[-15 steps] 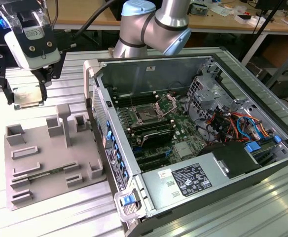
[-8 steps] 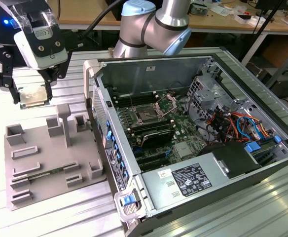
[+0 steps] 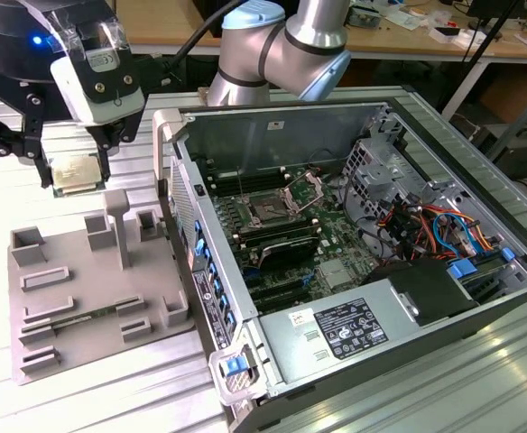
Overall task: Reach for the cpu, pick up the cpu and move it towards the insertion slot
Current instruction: 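Pick up the cpu and move it towards the insertion slot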
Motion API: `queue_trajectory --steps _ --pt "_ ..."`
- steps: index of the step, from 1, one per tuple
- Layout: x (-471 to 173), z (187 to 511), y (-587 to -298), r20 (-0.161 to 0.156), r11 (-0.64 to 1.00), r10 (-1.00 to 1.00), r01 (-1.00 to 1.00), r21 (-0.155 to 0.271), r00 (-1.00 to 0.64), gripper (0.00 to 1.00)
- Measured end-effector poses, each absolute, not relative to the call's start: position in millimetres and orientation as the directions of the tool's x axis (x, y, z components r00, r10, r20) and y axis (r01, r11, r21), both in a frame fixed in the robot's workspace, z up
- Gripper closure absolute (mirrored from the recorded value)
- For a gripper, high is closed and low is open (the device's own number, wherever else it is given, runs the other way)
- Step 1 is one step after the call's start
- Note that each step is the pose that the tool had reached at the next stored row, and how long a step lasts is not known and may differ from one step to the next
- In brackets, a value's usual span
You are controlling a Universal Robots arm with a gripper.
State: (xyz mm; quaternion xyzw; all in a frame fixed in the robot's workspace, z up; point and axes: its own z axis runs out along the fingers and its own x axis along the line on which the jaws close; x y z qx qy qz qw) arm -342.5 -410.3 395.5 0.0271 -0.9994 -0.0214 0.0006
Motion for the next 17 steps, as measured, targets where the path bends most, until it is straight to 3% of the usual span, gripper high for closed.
queue_trajectory --steps 17 --pt "-316.5 395.5 -410.3 0.000 0.998 -0.054 -0.054 0.043 -0.999 0.45"
